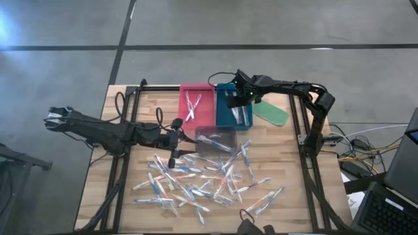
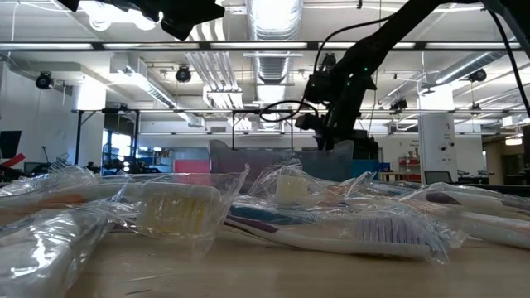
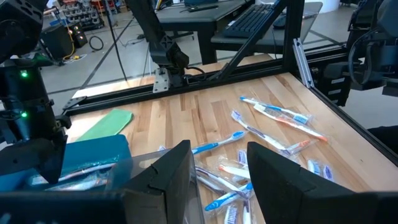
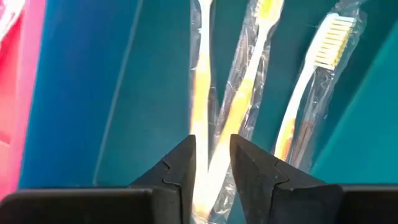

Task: Pick & Place Toothbrushes
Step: Put the orange toothbrush into the blue bin, then put the blue toothbrush into the transparent gray bin

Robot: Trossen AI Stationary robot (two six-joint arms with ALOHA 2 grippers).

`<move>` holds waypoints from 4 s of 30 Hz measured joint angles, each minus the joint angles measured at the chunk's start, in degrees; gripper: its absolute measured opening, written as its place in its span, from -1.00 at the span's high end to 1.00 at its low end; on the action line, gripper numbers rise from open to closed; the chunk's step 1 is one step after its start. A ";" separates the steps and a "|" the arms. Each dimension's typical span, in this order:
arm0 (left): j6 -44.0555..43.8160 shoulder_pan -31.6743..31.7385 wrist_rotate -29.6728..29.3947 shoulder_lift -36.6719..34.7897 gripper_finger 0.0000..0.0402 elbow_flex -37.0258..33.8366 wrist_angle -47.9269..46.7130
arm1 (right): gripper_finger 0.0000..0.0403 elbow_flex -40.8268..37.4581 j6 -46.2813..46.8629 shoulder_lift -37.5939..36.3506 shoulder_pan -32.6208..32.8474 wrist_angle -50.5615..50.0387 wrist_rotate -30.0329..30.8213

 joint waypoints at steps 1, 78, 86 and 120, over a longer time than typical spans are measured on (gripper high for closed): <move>0.00 0.00 0.00 0.00 0.19 0.00 0.00 | 0.49 0.09 -0.01 0.00 0.00 0.01 0.00; 0.00 0.01 0.00 -0.02 0.19 0.00 -0.55 | 0.96 -4.35 -25.48 -28.63 44.40 3.05 22.38; 0.02 0.02 0.00 -0.02 0.19 -0.01 -0.51 | 0.96 -13.85 -15.12 -28.61 52.83 3.25 33.19; 0.02 0.02 -0.01 -0.02 0.19 0.00 -0.81 | 0.96 -20.06 -36.02 -28.96 67.89 1.50 42.00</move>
